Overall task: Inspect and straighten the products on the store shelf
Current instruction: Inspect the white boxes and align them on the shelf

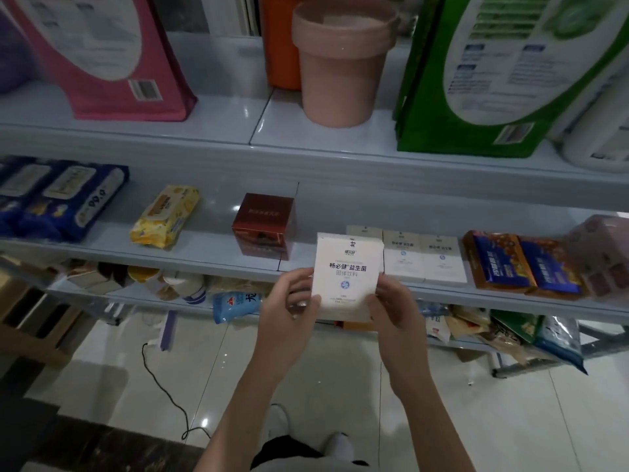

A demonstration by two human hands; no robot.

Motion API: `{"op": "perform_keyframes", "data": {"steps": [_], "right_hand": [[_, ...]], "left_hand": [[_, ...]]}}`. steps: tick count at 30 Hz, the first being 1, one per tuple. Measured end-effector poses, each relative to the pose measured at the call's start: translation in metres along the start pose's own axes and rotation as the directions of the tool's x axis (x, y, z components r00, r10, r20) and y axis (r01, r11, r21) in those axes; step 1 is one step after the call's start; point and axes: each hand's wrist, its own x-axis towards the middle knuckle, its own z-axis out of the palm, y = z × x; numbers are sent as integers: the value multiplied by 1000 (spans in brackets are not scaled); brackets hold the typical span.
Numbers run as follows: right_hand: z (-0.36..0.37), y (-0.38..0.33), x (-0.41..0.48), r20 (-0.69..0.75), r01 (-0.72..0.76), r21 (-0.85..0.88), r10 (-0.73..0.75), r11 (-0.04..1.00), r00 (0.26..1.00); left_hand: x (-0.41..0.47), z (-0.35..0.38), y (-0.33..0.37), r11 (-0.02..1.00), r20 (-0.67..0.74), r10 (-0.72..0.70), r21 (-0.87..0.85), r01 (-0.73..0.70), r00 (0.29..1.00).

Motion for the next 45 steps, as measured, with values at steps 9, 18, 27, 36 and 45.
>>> {"op": "perform_keyframes", "data": {"steps": [9, 18, 27, 36, 45], "right_hand": [[-4, 2, 3, -15, -70, 19, 71, 997, 997], [-6, -5, -2, 131, 35, 65, -43, 997, 990], [-1, -8, -6, 190, 105, 30, -109, 994, 976], [-3, -16, -9, 107, 33, 132, -48, 991, 993], [-6, -18, -4, -28, -79, 235, 88, 969, 996]], "left_hand": [[-5, 1, 6, 999, 20, -40, 8, 40, 999], [-5, 2, 3, 984, -27, -164, -80, 162, 986], [-5, -1, -3, 980, 10, -182, -84, 182, 983], [-4, 2, 3, 993, -9, -103, -55, 103, 995], [-2, 1, 11, 975, 4, -194, -112, 193, 981]]}}
